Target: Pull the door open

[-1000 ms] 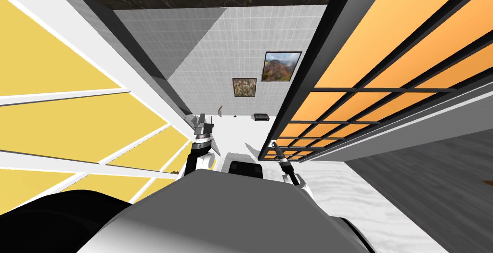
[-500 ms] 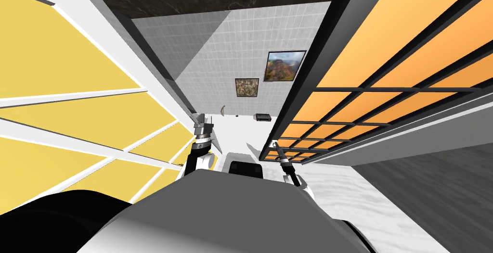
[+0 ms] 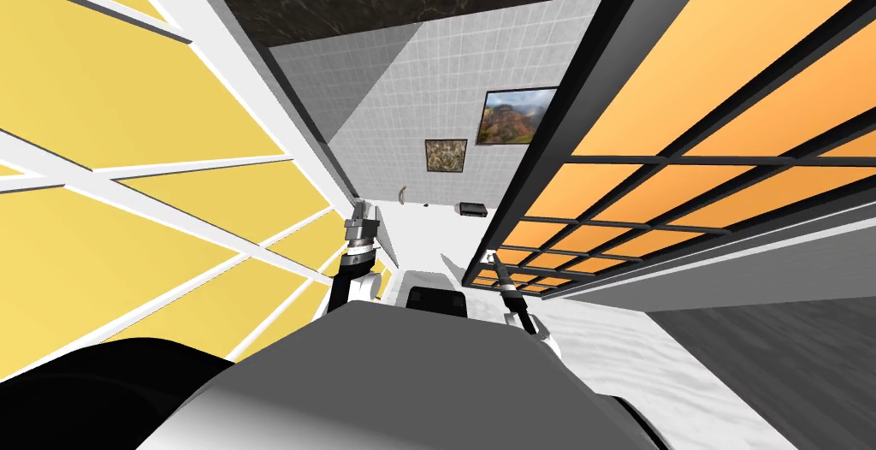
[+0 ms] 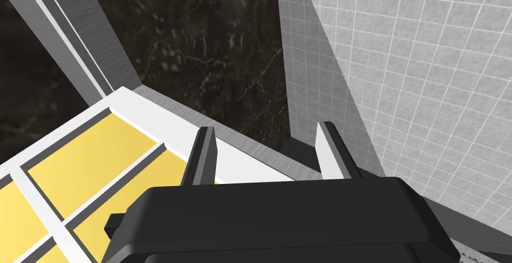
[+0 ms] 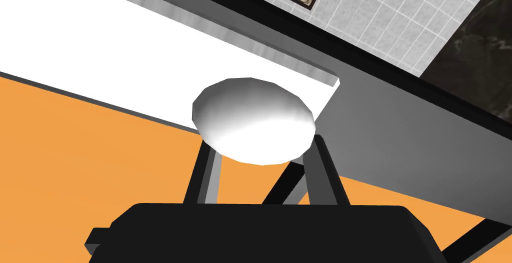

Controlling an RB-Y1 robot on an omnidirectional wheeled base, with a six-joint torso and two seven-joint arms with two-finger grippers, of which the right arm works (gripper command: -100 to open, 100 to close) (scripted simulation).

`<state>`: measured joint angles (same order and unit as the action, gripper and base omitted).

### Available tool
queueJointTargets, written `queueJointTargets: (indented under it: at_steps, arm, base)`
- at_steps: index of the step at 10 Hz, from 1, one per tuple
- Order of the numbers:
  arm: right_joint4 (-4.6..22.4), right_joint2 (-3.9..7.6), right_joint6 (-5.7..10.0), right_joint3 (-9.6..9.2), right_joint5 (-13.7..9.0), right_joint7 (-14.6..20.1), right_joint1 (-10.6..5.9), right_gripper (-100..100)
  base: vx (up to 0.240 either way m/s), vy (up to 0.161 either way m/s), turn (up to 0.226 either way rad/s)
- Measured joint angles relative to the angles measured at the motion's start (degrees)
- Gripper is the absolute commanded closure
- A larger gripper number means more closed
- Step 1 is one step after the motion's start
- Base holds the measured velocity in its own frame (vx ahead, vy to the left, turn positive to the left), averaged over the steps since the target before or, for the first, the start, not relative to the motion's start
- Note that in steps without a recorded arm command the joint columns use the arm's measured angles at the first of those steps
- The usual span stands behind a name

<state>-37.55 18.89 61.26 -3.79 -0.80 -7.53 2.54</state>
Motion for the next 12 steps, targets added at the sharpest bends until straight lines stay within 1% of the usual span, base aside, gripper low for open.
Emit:
queueJointTargets:
  at_steps: [1,2,3,5,6,7,8,9,10,11,12]
  arm:
    - [-1.3,-0.13,-0.67,-0.04,-0.5,1.0,0.61,100]
    - [-2.0,-0.03,-1.15,-0.13,-1.3,2.3,1.19,100]
    - [-1.6,-0.01,-1.03,-0.13,-2.5,3.7,1.18,100]
    - [-1.8,0.2,-1.07,-0.27,-3.9,6.3,1.55,100]
    - [-2.1,0.32,-1.32,-0.27,-5.1,7.8,2.03,100]
    - [-0.9,0.32,-0.51,-0.4,-5.6,9.0,1.62,100]
    - [-1.0,0.59,-0.56,-0.55,-6.4,10.7,1.87,100]
    - [-1.1,0.59,-0.64,-0.56,-7.6,12.3,2.2,100]
    - [-1.8,0.32,-1.25,-0.62,-8.2,13.1,2.38,100]
    - [-2.4,0.47,-1.47,-0.76,-9.0,14.5,3.08,100]
    - [-4.0,0.39,-2.37,-0.79,-9.5,15.2,3.98,100]
  base:
    - [-0.05,-0.023,0.138]
    - [-0.056,-0.014,0.18]
    - [-0.05,-0.013,0.06]
    - [-0.064,-0.016,0.17]
    - [-0.056,-0.024,0.076]
    - [-0.061,-0.006,0.113]
    - [-0.071,-0.016,0.184]
    - [-0.058,-0.02,0.037]
    - [-0.05,-0.017,0.121]
    - [-0.047,-0.026,0.073]
    - [-0.013,-0.015,-0.004]
